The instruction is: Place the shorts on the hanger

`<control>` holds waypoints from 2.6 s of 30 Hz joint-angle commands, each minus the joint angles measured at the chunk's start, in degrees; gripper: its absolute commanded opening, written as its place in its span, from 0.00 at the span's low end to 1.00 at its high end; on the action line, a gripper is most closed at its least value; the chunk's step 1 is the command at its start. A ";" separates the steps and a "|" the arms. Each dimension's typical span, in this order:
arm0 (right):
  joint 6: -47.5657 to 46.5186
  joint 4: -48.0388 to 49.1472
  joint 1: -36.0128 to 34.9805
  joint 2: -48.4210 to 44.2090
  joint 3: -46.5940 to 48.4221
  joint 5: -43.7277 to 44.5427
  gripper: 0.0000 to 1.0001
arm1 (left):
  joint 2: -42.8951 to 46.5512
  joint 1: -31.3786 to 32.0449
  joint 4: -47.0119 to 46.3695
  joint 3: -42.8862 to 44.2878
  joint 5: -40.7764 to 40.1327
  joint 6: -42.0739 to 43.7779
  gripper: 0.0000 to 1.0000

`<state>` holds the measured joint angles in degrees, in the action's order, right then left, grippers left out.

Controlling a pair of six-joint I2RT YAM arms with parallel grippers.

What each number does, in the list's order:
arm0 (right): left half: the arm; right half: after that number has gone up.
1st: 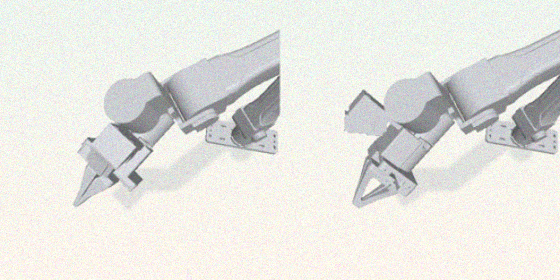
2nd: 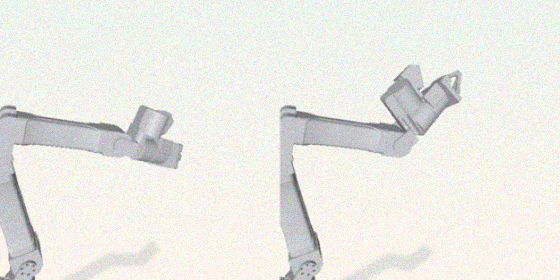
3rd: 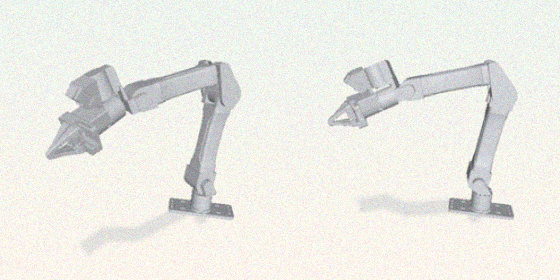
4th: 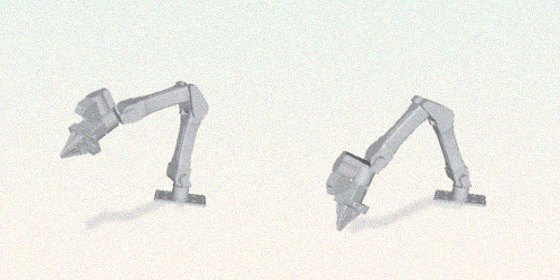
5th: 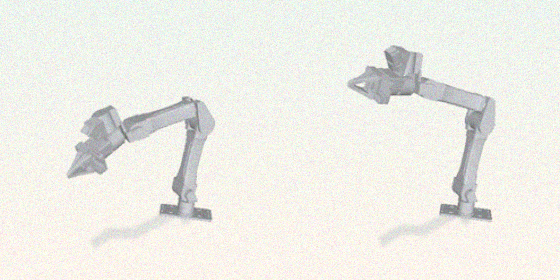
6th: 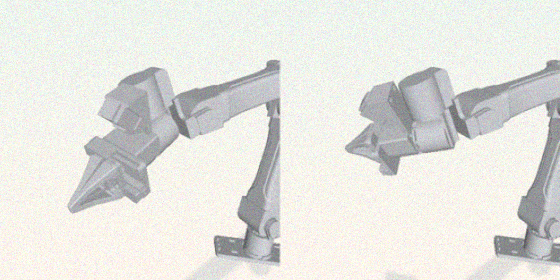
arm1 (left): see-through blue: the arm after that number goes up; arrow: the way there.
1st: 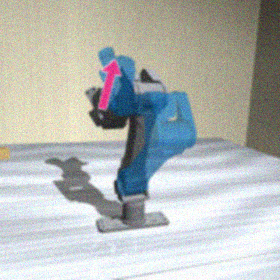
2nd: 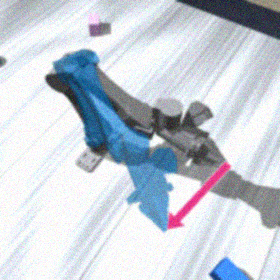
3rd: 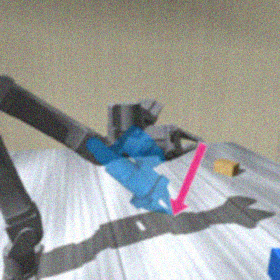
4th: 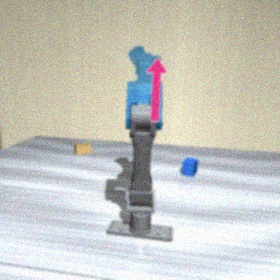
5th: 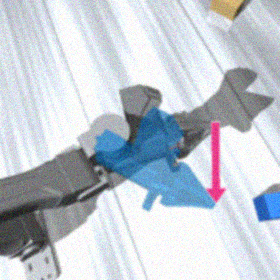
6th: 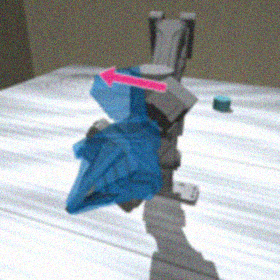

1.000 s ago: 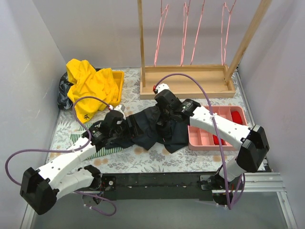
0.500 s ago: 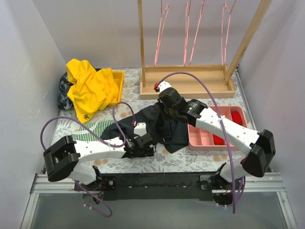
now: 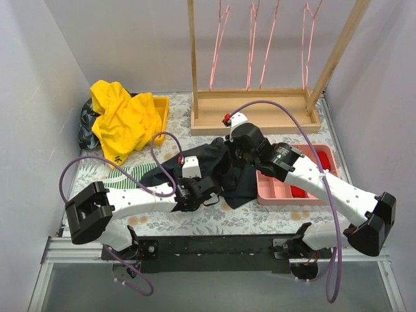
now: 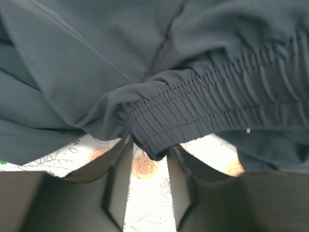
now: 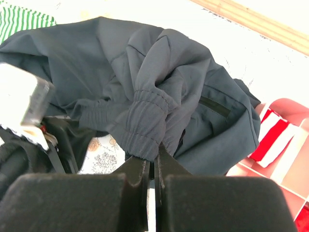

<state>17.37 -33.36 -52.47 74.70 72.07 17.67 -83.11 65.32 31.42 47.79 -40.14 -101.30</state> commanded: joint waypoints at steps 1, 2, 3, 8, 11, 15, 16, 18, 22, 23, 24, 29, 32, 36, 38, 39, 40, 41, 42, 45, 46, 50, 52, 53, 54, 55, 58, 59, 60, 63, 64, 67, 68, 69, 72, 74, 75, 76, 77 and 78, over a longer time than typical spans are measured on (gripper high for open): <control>1.27 1.11 0.17 -3.50 -1.49 0.52 0.01 | 4.09 -2.11 0.14 -0.06 -6.79 -0.31 0.27; 1.44 1.11 0.17 -4.20 -1.76 0.44 0.01 | 4.53 -2.82 -0.21 -0.50 -6.53 0.30 0.24; 1.53 1.02 0.17 -4.47 -2.02 0.52 0.01 | 4.97 -3.53 -0.65 -1.03 -6.18 1.44 0.19; 1.09 -0.99 0.17 -6.14 -2.20 3.85 0.01 | 10.84 -5.82 0.12 2.47 -8.36 7.68 0.00; -0.57 -3.98 0.17 -7.10 0.25 8.41 0.01 | 16.46 -6.17 2.59 10.89 -9.25 15.49 0.00; -3.47 -5.92 0.17 -8.51 5.86 13.00 0.01 | 20.53 -6.26 4.35 25.74 -6.90 24.90 0.00; -4.35 -5.92 0.17 -8.51 7.80 13.52 0.01 | 20.36 -6.34 5.05 29.52 -6.19 26.75 0.00; -7.16 -6.10 0.17 -7.73 14.36 13.88 0.01 | 18.61 -6.26 6.02 39.45 -4.95 30.27 0.00; -9.98 -7.06 0.17 -4.74 27.19 12.39 0.01 | 13.16 -6.34 8.83 54.23 -0.83 33.35 0.00; -10.33 -7.33 0.17 -3.43 30.03 11.34 0.01 | 12.28 -6.34 9.18 56.95 -0.90 33.70 0.00; -10.77 -7.50 0.17 -2.81 32.23 10.81 0.01 | 10.36 -6.26 9.80 61.15 -1.08 34.84 0.00; -9.28 -10.48 0.17 1.58 42.36 4.31 0.01 | 7.61 -6.34 14.45 69.63 -3.44 35.29 0.00; -7.44 -12.16 0.17 1.60 38.95 4.12 0.01 | 10.68 -7.39 15.78 63.85 -4.25 33.45 0.00; -5.77 -13.56 1.22 -1.21 28.23 7.55 0.01 | 16.48 -17.48 16.05 51.73 7.76 29.50 0.00; -4.62 -13.05 3.68 -3.85 19.92 7.03 0.01 | 19.11 -23.90 14.56 42.59 13.40 28.35 0.00; -4.27 -10.87 4.73 -4.99 16.21 6.50 0.01 | 19.74 -25.66 13.16 39.17 18.47 28.00 0.00; -3.92 -9.54 7.01 -7.09 12.95 4.06 0.01 | 20.18 -28.81 12.27 33.22 20.87 27.47 0.00; -3.66 -8.13 8.16 -7.98 6.39 2.65 0.01 | 20.88 -30.41 11.04 29.68 23.94 27.03 0.00; -3.48 -6.64 9.13 -8.51 3.37 1.41 0.01 | 20.97 -33.30 8.42 26.68 28.84 26.59 0.00; -2.87 -0.75 12.64 -8.08 -7.51 -2.81 0.01 | 20.28 -38.75 1.92 15.08 39.21 25.71 0.00; -2.52 1.79 13.96 -5.99 -9.82 -3.60 0.01 | 19.66 -39.65 0.50 12.27 40.04 25.36 0.00; -1.46 7.69 15.73 0.44 -15.38 -3.79 0.01 | 14.57 -42.03 -6.45 3.46 44.27 25.01 0.00; -1.46 9.10 15.90 3.24 -16.08 -3.35 0.06 | 10.80 -42.38 -9.00 1.43 44.71 25.27 0.00; -1.63 9.98 15.99 4.13 -15.83 -3.35 0.08 | 9.65 -42.55 -9.62 1.08 45.23 25.44 0.00; -2.24 9.90 15.99 5.01 -15.39 -3.52 0.10 | 8.42 -42.90 -10.14 1.16 45.67 25.79 0.00; -2.42 9.38 15.99 6.15 -13.90 -3.69 0.13 | 6.84 -42.99 -10.32 1.43 46.20 25.97 0.00; -2.77 6.39 15.73 5.56 -12.14 -4.57 0.27 | 6.21 -43.08 -10.32 2.65 48.04 26.93 0.13; -2.78 6.12 15.56 4.42 -12.31 -4.84 0.38 | 6.47 -43.17 -10.33 2.92 48.92 27.20 0.21; -2.69 5.94 15.21 2.93 -12.74 -4.93 0.44 | 6.56 -43.08 -10.06 3.27 49.28 27.64 0.23; -1.90 7.25 14.32 -4.54 -15.55 -5.54 0.64 | 6.03 -43.17 -9.01 4.42 50.33 29.57 0.22; -1.46 7.70 14.24 -8.13 -15.99 -6.67 0.66 | 5.86 -43.17 -8.92 4.42 50.77 29.84 0.21; -0.23 6.22 14.06 -13.34 -15.13 -7.04 0.70 | 5.42 -43.17 -9.09 4.42 51.57 30.28 0.21; -0.05 5.34 13.97 -14.22 -14.08 -7.12 0.70 | 5.24 -43.17 -9.01 4.42 51.74 30.45 0.20; 0.12 4.54 13.97 -15.97 -11.80 -7.12 0.70 | 4.98 -43.17 -9.01 4.50 52.00 30.54 0.20; -0.05 2.87 13.97 -18.79 -6.01 -3.63 0.70 | 4.63 -43.08 -9.18 4.50 52.27 30.54 0.20; -0.84 1.64 13.97 -18.89 -1.70 0.59 0.70 | 4.54 -43.17 -9.36 4.68 52.71 30.54 0.20; -2.32 1.38 14.06 -18.10 0.42 5.13 0.71 | 4.54 -43.08 -9.36 4.68 52.71 30.54 0.20; -3.47 1.11 14.06 -17.40 4.53 7.36 0.71 | 4.71 -43.17 -9.36 4.77 52.71 30.63 0.19; -4.61 1.11 14.15 -16.43 6.57 9.29 0.71 | 4.80 -43.08 -9.45 4.86 52.71 30.81 0.19; -7.32 1.20 14.41 -13.99 8.50 12.53 0.72 | 4.80 -43.17 -9.36 4.94 52.71 31.16 0.19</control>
<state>15.66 -32.71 -38.37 57.65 71.13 18.02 -78.56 22.41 23.03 50.63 11.44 -71.61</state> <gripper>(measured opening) 0.709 0.194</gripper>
